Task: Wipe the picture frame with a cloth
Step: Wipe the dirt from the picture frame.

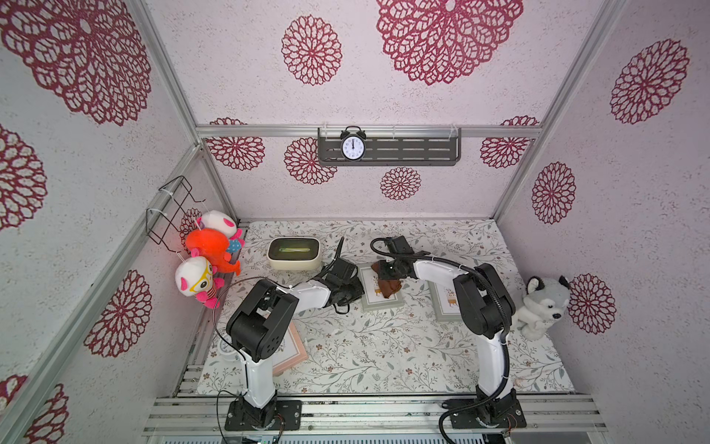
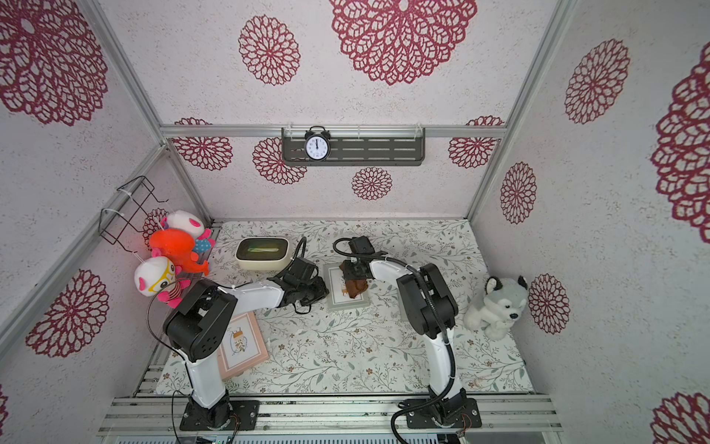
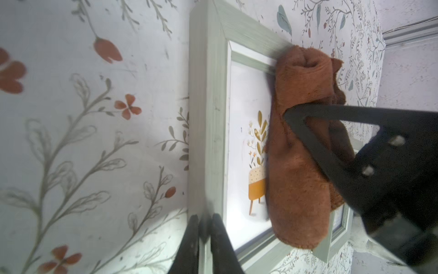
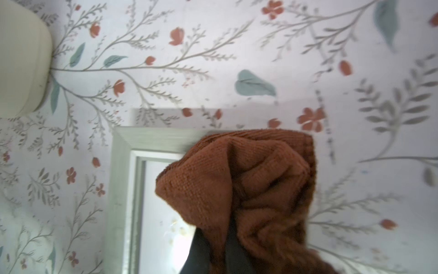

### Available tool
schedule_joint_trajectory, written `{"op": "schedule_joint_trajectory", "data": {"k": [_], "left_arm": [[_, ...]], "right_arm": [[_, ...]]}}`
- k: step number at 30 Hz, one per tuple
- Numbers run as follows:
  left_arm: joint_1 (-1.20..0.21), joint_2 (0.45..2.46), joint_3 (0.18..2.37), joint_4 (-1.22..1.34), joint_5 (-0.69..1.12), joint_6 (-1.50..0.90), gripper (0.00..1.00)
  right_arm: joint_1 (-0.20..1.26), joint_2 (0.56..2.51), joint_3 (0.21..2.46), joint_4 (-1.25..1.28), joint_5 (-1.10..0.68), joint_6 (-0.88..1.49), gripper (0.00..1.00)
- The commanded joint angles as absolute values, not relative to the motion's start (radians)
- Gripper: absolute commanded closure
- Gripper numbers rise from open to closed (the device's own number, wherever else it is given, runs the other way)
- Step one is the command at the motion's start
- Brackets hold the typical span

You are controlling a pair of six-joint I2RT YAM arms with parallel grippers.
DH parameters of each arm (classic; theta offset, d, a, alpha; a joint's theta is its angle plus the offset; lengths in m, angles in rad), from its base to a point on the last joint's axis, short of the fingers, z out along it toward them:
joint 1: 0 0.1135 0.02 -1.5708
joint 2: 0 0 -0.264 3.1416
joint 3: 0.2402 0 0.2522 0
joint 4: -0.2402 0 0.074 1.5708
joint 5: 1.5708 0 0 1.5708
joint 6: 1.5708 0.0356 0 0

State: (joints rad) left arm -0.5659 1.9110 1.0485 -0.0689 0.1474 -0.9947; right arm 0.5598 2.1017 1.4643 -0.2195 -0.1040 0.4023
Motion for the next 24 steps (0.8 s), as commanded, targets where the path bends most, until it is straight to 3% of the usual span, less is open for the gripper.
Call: {"op": "schedule_joint_trajectory", "data": {"k": [1, 7, 15, 24], "left_arm": [[-0.572, 2.022, 0.98, -0.327, 0.081, -0.986, 0.87], [-0.572, 2.016, 0.965, -0.321, 0.082, -0.986, 0.87], [-0.572, 2.028, 0.983, -0.33, 0.081, -0.983, 0.87], [-0.572, 2.017, 0.966, -0.323, 0.081, -0.985, 0.87]], "right_arm": [[0.659, 2.177, 1.424, -0.347, -0.177, 0.416, 1.0], [0.469, 2.155, 1.426, -0.368, -0.002, 0.42, 1.0], [0.653, 2.213, 1.466, -0.325, -0.194, 0.437, 1.0], [0.49, 2.166, 1.478, -0.38, 0.043, 0.447, 1.0]]}}
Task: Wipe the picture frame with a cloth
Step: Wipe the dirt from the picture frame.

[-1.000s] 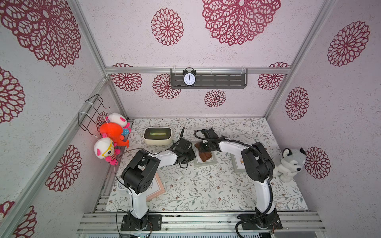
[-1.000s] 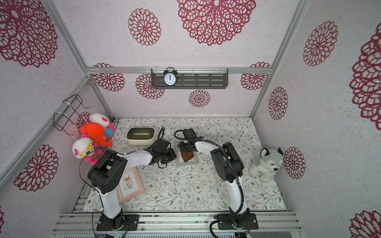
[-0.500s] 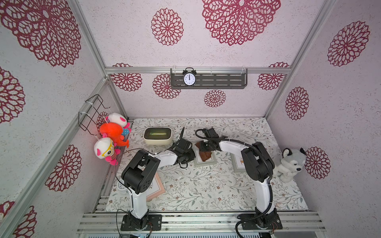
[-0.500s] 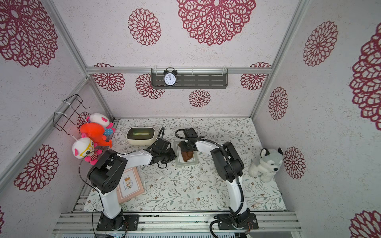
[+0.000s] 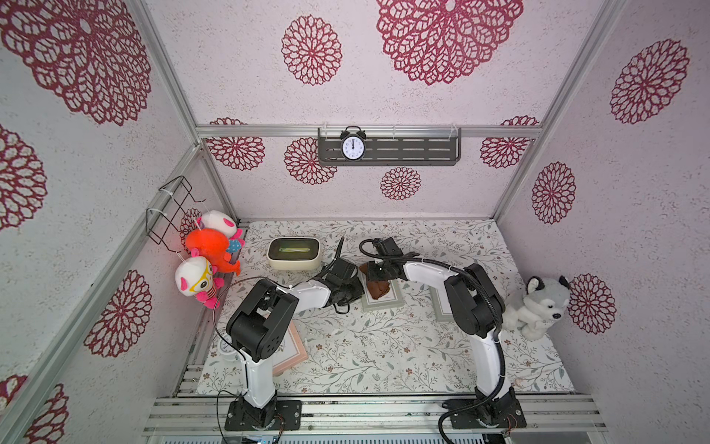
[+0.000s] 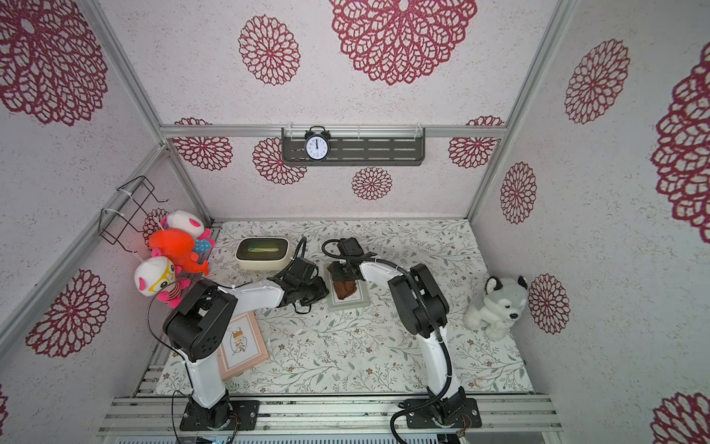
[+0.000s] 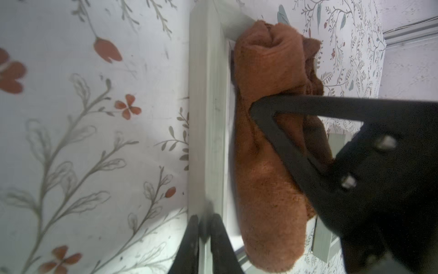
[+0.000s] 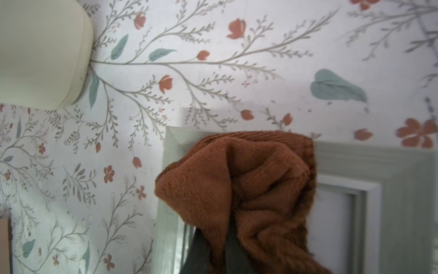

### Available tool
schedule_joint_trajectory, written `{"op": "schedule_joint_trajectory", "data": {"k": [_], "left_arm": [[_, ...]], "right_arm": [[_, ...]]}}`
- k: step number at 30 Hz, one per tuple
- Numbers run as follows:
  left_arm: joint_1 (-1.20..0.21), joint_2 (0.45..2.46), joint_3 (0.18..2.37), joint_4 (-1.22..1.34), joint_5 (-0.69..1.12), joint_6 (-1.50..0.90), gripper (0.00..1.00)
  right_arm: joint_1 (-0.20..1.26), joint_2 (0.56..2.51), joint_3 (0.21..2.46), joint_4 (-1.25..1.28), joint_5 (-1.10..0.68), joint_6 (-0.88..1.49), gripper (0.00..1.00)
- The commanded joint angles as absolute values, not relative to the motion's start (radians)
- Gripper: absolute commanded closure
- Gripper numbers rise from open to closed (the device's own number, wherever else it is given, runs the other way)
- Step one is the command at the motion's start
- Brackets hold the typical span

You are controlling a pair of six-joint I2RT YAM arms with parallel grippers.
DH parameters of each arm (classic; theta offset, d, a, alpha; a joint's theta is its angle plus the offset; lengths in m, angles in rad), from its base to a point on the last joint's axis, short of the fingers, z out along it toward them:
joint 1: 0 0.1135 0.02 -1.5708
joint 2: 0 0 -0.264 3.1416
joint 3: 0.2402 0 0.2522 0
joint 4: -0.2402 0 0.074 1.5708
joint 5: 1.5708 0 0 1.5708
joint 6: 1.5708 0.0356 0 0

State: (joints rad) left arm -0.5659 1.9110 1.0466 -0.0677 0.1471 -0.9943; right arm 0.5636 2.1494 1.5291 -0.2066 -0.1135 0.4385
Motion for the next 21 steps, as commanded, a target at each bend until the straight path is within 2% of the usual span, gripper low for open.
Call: {"op": "schedule_joint_trajectory", "data": {"k": [1, 7, 11, 14, 16, 21], "left_arm": [[-0.572, 2.02, 0.968, -0.321, 0.081, -0.985, 0.88], [-0.572, 2.039, 0.989, -0.329, 0.083, -0.982, 0.87], [-0.572, 2.03, 0.981, -0.329, 0.082, -0.982, 0.87], [-0.571, 2.024, 0.971, -0.325, 0.083, -0.982, 0.87], [-0.572, 2.025, 0.969, -0.322, 0.081, -0.983, 0.87], [-0.572, 2.036, 0.989, -0.327, 0.081, -0.98, 0.87]], "right_arm": [[0.502, 2.151, 1.465, -0.383, 0.039, 0.444, 1.0], [0.677, 2.137, 1.435, -0.328, -0.161, 0.46, 1.0], [0.604, 2.176, 1.517, -0.372, -0.044, 0.458, 1.0], [0.503, 2.158, 1.512, -0.396, 0.042, 0.455, 1.0], [0.488, 2.12, 1.484, -0.416, 0.059, 0.423, 1.0], [0.603, 2.028, 1.337, -0.404, -0.135, 0.41, 1.0]]}}
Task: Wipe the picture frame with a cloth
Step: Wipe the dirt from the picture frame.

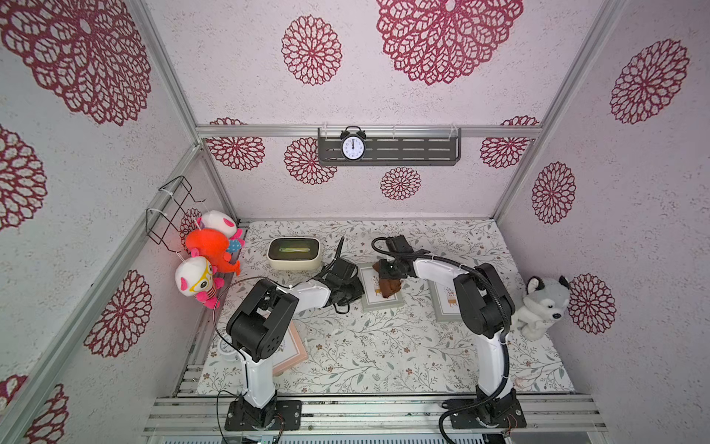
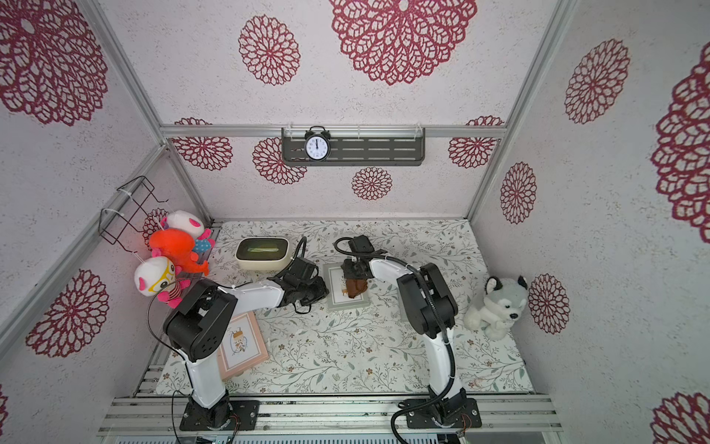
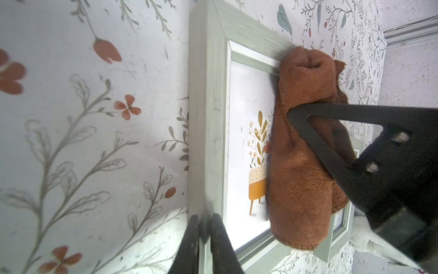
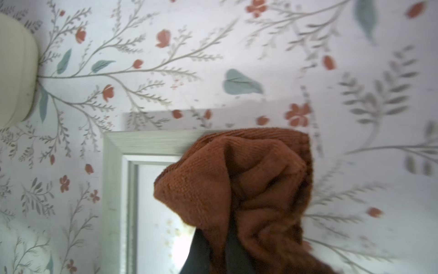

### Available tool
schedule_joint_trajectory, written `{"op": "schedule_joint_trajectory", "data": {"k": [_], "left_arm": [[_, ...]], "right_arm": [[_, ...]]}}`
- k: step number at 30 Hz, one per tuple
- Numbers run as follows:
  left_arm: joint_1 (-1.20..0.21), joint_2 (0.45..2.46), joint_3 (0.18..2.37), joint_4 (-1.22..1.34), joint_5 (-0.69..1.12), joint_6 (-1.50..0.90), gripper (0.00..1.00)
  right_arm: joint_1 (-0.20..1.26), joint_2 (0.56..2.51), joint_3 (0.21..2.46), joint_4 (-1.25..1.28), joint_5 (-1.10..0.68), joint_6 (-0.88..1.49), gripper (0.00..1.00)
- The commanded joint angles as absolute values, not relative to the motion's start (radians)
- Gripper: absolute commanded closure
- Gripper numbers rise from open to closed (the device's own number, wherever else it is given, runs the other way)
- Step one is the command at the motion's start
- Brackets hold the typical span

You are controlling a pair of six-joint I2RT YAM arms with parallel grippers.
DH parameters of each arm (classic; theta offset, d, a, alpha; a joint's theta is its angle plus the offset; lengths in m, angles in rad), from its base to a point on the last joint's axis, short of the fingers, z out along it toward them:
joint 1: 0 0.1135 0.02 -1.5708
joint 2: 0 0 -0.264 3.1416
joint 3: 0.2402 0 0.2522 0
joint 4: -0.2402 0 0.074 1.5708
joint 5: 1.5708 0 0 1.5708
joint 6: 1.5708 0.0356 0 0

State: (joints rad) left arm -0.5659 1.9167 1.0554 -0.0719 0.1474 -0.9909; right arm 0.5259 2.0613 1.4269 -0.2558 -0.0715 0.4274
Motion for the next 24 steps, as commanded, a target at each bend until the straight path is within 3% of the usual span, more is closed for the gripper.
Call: {"op": "schedule_joint_trajectory", "data": {"k": [1, 4, 11, 19, 24], "left_arm": [[-0.572, 2.038, 0.993, -0.328, 0.08, -0.98, 0.87], [-0.573, 2.043, 1.006, -0.335, 0.081, -0.977, 0.87], [-0.571, 2.039, 1.002, -0.339, 0.081, -0.971, 0.87], [-0.572, 2.056, 1.015, -0.34, 0.083, -0.971, 0.87], [-0.572, 2.048, 1.003, -0.338, 0.08, -0.971, 0.88]], "right_arm": [[0.628, 2.021, 1.318, -0.39, -0.182, 0.417, 1.0], [0.657, 2.019, 1.302, -0.356, -0.258, 0.428, 1.0], [0.517, 1.959, 1.316, -0.442, -0.049, 0.384, 1.0], [0.68, 1.973, 1.284, -0.395, -0.278, 0.402, 1.0], [0.573, 1.952, 1.264, -0.473, -0.153, 0.337, 1.0]]}}
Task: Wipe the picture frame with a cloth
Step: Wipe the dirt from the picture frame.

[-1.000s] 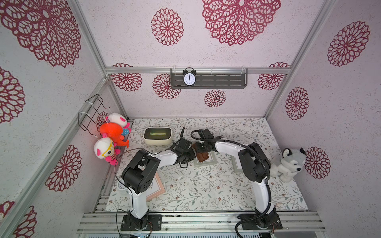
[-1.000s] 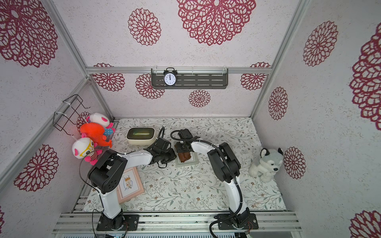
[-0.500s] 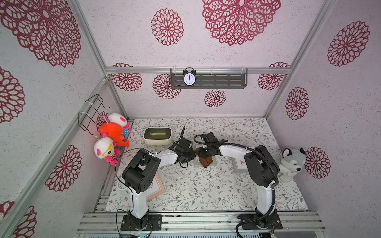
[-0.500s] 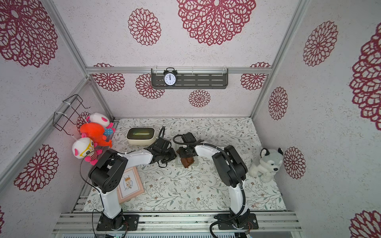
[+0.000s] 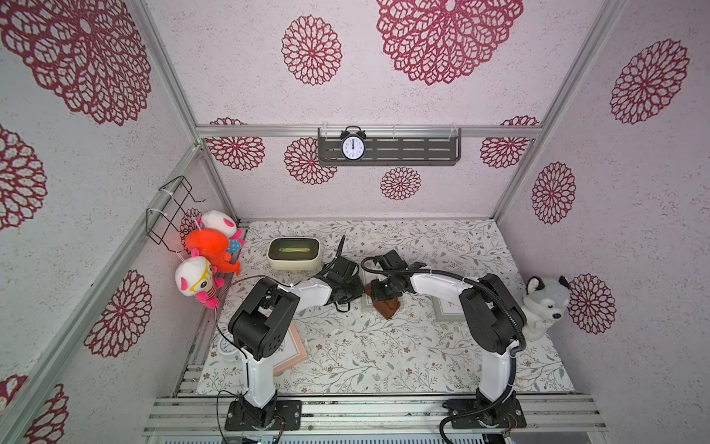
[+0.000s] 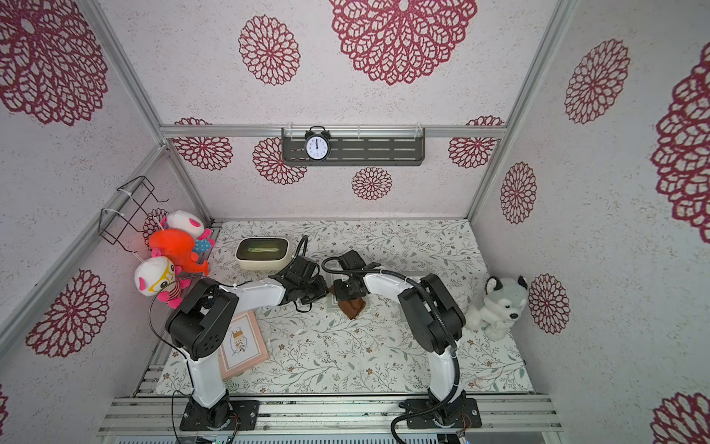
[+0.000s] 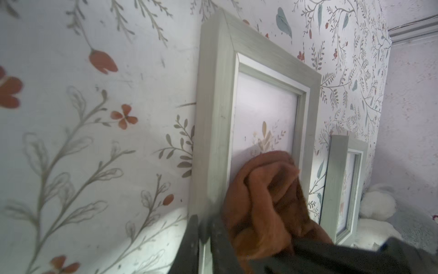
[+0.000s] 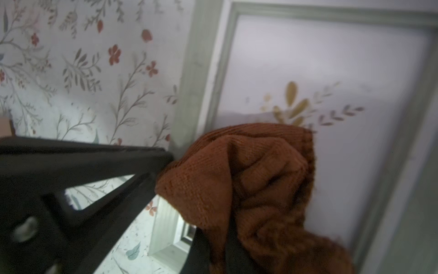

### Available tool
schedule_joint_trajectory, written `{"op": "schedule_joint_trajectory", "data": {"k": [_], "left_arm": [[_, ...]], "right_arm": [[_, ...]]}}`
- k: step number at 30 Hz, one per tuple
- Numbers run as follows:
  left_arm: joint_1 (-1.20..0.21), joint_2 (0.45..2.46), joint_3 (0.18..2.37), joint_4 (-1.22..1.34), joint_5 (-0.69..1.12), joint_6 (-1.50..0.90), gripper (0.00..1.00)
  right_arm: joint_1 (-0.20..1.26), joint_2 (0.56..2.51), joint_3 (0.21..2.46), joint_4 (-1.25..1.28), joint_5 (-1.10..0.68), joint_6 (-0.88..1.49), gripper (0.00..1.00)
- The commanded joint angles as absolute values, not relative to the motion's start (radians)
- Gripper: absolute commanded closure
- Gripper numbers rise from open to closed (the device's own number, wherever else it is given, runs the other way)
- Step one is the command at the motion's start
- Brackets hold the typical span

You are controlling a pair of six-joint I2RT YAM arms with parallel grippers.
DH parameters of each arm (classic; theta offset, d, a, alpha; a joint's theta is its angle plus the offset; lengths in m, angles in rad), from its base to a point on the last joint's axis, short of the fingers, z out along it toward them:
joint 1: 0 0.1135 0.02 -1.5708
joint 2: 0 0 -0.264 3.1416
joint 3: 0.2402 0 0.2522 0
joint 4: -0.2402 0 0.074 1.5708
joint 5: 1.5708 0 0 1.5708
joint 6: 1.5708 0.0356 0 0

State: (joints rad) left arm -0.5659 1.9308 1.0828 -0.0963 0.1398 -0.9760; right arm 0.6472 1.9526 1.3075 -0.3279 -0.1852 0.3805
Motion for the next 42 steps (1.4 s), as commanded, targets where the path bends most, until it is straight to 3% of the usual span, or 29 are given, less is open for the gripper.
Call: {"op": "schedule_joint_trajectory", "data": {"k": [1, 4, 11, 19, 26, 33, 38, 42], "left_arm": [[-0.572, 2.048, 1.001, -0.335, 0.082, -0.97, 0.88], [-0.572, 2.048, 0.997, -0.331, 0.081, -0.969, 0.88], [-0.572, 2.063, 1.017, -0.335, 0.083, -0.97, 0.88], [-0.572, 2.055, 0.996, -0.331, 0.083, -0.966, 0.88], [-0.572, 2.067, 1.014, -0.33, 0.085, -0.969, 0.88], [-0.572, 2.057, 1.001, -0.334, 0.081, -0.964, 0.88], [-0.571, 2.06, 1.013, -0.341, 0.083, -0.963, 0.88], [-0.572, 2.04, 1.027, -0.352, 0.092, -0.954, 0.87]], "right_arm": [[0.543, 1.936, 1.255, -0.49, -0.129, 0.322, 1.0], [0.506, 1.905, 1.246, -0.523, -0.063, 0.291, 1.0], [0.658, 1.983, 1.272, -0.434, -0.271, 0.35, 1.0], [0.49, 1.867, 1.199, -0.504, -0.073, 0.314, 1.0], [0.642, 1.912, 1.218, -0.487, -0.231, 0.313, 1.0], [0.524, 1.86, 1.199, -0.571, -0.002, 0.278, 1.0], [0.53, 1.81, 1.226, -0.537, -0.027, 0.304, 1.0], [0.521, 1.719, 1.212, -0.486, 0.053, 0.362, 1.0]]}}
